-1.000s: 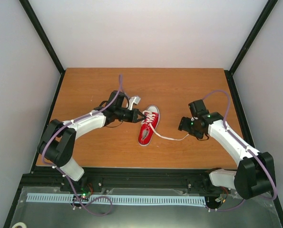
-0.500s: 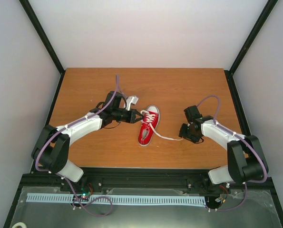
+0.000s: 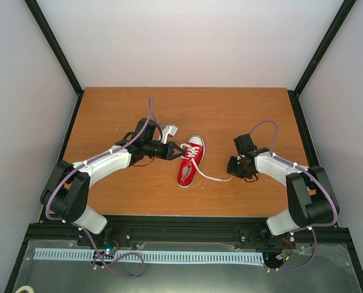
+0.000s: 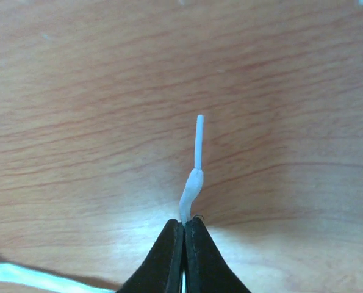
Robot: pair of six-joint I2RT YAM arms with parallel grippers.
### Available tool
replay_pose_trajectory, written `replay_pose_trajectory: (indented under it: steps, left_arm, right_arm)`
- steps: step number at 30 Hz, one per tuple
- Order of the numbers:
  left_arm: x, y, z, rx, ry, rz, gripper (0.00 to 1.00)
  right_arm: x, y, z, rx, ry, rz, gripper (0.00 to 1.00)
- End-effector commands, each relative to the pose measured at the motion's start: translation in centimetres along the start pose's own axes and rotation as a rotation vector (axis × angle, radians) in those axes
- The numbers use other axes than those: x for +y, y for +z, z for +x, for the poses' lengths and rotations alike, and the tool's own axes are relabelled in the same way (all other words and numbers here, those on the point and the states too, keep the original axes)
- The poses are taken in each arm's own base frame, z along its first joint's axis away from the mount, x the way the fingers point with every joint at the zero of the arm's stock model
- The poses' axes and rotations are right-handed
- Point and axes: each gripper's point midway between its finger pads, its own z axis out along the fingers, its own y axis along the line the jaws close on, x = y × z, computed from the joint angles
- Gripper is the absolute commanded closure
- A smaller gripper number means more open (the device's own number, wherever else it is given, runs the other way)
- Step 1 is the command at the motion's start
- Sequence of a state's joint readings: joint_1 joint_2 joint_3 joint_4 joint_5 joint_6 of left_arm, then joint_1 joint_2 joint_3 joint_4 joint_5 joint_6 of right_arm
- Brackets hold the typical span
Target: Tie the shoes
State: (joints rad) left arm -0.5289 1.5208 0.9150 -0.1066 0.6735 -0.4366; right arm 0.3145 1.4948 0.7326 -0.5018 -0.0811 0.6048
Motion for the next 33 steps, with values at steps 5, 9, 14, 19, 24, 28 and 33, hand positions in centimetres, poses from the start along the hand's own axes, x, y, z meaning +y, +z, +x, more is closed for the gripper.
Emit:
replay_pose_trajectory:
  steps: [5,9,14,19,24,28,33]
  left_arm:
    - [-1.1,1.4,-0.2,0.066,0.038,0.085,0.96]
    - [-1.4,1.7,-1.1,0.065,0.067,0.100,0.96]
    - [-1.4,2.9,-1.7,0.102,0.088,0.131,0.95]
    - [-1.3,3.6,-2.1,0.131,0.110,0.143,0.94]
    - [-1.4,4.0,-2.3,0.163,0.131,0.154,0.91]
    - [-1.5,4.5,-2.7,0.173,0.131,0.174,0.88]
    - [-1.3,5.2,-3.1,0.185,0.127,0.190,0.86]
  right_arm:
    - [8.4,-12.1,-7.1,-0.281,-0.095,-0.305,0.97]
    - [12.5,-16.9,-9.7,-0.342,-0.149,-0.447,0.97]
    - [15.8,-19.2,-11.5,-0.356,-0.171,-0.548,0.97]
    - [17.5,-20.7,-12.3,-0.382,-0.188,-0.588,0.97]
    - [18.3,-20.9,-12.9,-0.384,-0.204,-0.606,0.97]
    - [19.0,-21.1,-13.6,-0.399,-0.213,-0.621,0.97]
    - [19.7,-21.1,-14.3,-0.403,-0.219,-0.635,0.97]
